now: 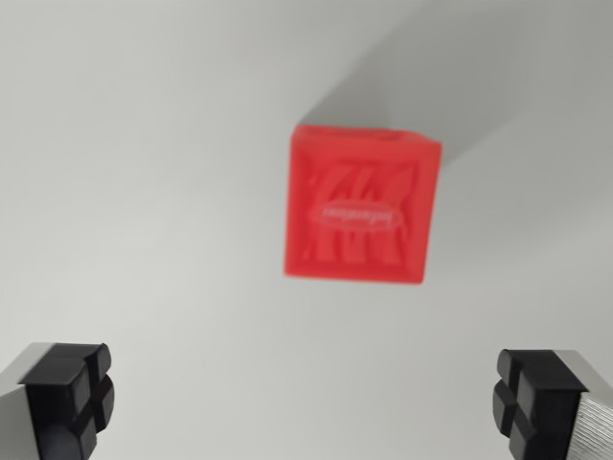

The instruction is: Destack cube

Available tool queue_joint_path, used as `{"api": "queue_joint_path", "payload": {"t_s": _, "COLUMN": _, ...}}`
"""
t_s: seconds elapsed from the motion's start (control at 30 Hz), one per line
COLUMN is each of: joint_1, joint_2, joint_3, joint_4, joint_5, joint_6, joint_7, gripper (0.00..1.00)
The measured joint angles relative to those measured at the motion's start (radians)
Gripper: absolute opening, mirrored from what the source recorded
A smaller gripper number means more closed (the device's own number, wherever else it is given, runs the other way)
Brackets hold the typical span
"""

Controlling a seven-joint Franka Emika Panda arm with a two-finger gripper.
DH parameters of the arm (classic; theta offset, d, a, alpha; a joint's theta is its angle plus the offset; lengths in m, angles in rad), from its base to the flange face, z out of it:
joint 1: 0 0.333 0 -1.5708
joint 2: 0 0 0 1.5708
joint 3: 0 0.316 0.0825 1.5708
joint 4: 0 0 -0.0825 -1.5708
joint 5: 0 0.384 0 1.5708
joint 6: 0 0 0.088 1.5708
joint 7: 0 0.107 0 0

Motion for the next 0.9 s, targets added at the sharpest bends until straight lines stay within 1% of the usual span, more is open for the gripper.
{"api": "queue_joint_path", "payload": {"t_s": 0.2, "joint_1": -0.026, "joint_2": 0.064, "joint_3": -0.005, "joint_4": 0.056, "joint_5": 0.016, "joint_6": -0.002, "joint_7": 0.019, "gripper": 1.0}}
{"api": "queue_joint_path", "payload": {"t_s": 0.33, "joint_1": -0.029, "joint_2": 0.083, "joint_3": -0.005, "joint_4": 0.056, "joint_5": 0.02, "joint_6": 0.014, "joint_7": 0.019, "gripper": 1.0}}
{"api": "queue_joint_path", "payload": {"t_s": 0.43, "joint_1": -0.029, "joint_2": 0.106, "joint_3": -0.001, "joint_4": 0.054, "joint_5": 0.024, "joint_6": 0.038, "joint_7": 0.019, "gripper": 1.0}}
{"api": "queue_joint_path", "payload": {"t_s": 0.9, "joint_1": -0.033, "joint_2": 0.19, "joint_3": 0.008, "joint_4": 0.054, "joint_5": 0.039, "joint_6": 0.12, "joint_7": 0.015, "gripper": 1.0}}
